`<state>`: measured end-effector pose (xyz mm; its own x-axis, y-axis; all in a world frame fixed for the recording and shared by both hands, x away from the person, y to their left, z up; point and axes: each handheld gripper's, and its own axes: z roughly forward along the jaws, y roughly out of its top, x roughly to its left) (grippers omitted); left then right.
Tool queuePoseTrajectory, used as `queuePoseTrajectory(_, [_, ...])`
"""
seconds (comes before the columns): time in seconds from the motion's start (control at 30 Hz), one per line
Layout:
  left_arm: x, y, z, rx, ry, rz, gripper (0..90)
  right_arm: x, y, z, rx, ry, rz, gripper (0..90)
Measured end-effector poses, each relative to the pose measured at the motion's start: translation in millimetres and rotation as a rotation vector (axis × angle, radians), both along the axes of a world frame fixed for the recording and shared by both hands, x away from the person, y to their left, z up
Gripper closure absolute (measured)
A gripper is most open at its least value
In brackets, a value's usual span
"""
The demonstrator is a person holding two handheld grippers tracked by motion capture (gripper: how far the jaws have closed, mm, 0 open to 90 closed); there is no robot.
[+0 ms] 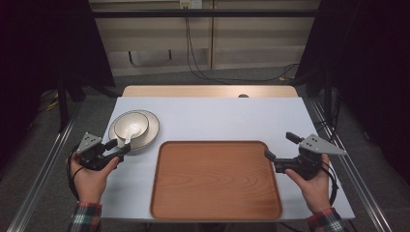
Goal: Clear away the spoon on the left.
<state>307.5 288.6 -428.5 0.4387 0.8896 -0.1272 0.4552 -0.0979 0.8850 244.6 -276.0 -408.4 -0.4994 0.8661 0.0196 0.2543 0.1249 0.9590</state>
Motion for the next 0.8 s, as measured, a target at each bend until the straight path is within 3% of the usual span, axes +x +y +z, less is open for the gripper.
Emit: queuePoseTrajectory(0.8, [14.2,-4.2,-13.3,0.0,0.023,0.013,66.6,-3.7,-3.0,-0.9,-0.018,0.004,0.002,2.6])
